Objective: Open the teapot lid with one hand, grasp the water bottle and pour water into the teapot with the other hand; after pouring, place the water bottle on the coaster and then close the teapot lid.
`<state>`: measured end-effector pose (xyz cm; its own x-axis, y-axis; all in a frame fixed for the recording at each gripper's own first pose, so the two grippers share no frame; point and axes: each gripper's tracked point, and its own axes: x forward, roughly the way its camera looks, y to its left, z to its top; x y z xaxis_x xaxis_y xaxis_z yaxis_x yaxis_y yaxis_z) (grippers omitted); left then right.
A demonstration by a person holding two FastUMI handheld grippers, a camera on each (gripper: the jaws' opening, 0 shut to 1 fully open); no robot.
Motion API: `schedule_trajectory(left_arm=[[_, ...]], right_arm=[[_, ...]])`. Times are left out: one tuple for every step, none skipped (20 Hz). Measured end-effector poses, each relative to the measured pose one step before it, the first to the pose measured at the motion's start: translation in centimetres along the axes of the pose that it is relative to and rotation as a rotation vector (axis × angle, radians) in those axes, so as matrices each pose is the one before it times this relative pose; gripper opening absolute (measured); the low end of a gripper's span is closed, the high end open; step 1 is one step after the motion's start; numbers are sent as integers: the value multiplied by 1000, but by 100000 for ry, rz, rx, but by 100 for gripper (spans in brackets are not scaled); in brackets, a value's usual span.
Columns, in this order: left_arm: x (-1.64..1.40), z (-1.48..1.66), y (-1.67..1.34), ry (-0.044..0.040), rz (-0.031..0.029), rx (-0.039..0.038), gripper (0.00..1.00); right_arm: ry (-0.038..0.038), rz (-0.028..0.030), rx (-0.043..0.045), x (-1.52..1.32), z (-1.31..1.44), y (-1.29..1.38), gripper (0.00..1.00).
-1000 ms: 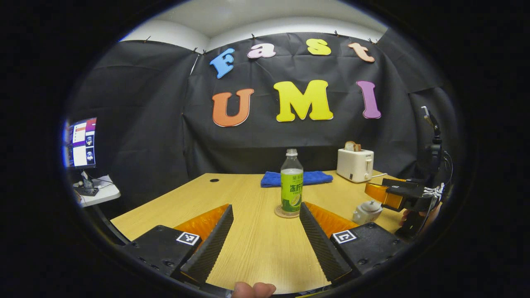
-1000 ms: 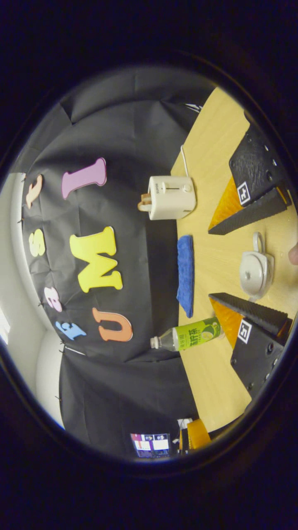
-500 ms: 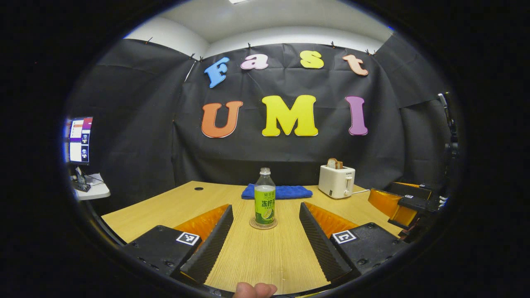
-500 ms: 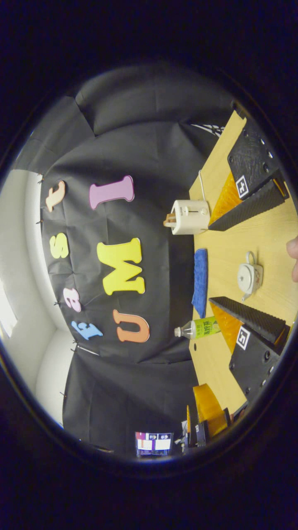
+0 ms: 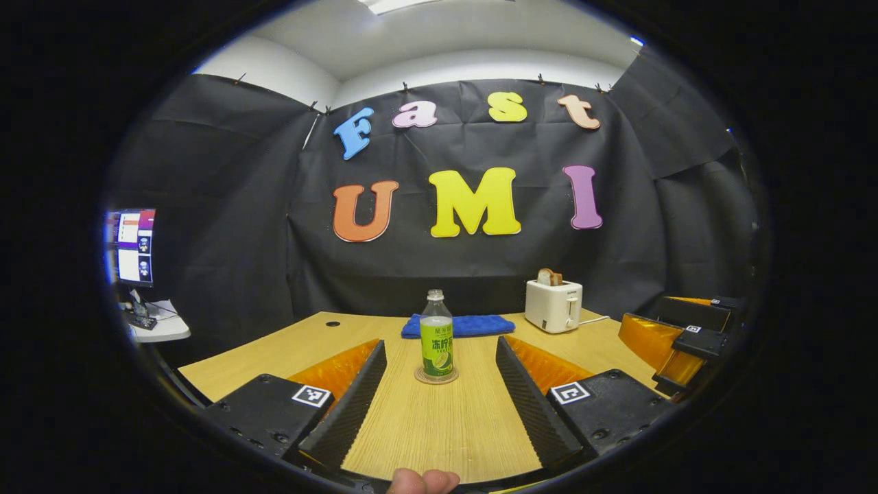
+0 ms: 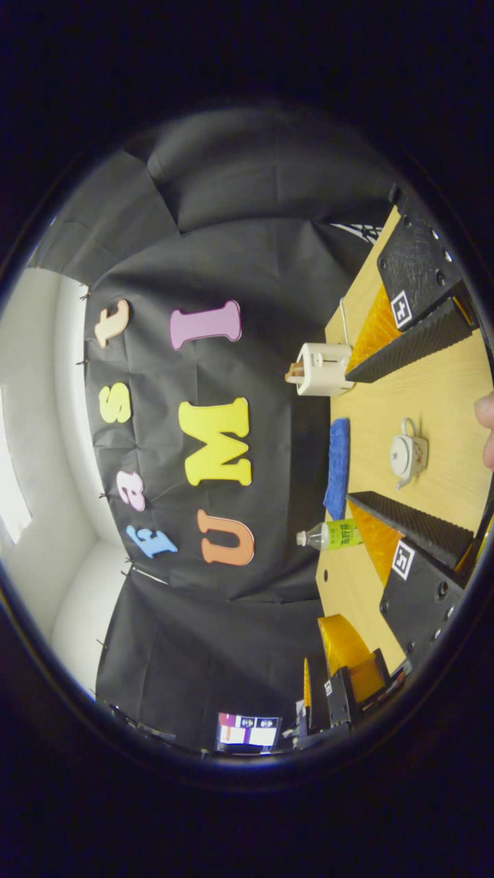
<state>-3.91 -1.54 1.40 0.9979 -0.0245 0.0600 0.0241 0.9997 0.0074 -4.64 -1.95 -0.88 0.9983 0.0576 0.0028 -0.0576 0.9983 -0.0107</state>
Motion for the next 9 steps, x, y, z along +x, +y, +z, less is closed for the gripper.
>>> schedule_trajectory(left_arm=[[13, 27, 182, 42, 381, -329, 100], [48, -3, 343, -18, 805, -140, 100], [-53, 84, 144, -36, 561, 15, 100], [-78, 50, -58, -124, -102, -132, 100], [32, 17, -52, -117, -208, -131, 100], [-25, 0, 44, -183, 70, 41, 100], [-83, 177, 214, -271, 229, 520, 100], [34, 61, 160, -362, 670, 577, 100], [-49, 99, 116, -469, 441, 217, 100]], right_arm=[[107, 328, -497, -19, -21, 315, 96], [121, 236, -473, 25, -16, 289, 96], [-142, 157, -194, -11, 97, 213, 96], [-394, 45, -70, 7, 96, 186, 92], [-214, 112, -379, 52, 133, 257, 96], [-241, 381, -241, -70, -1, 248, 96], [-37, 295, -182, 34, 96, 336, 96], [-61, 307, -194, 5, 13, 282, 96], [-179, -136, -15, -2, 53, 43, 96]])
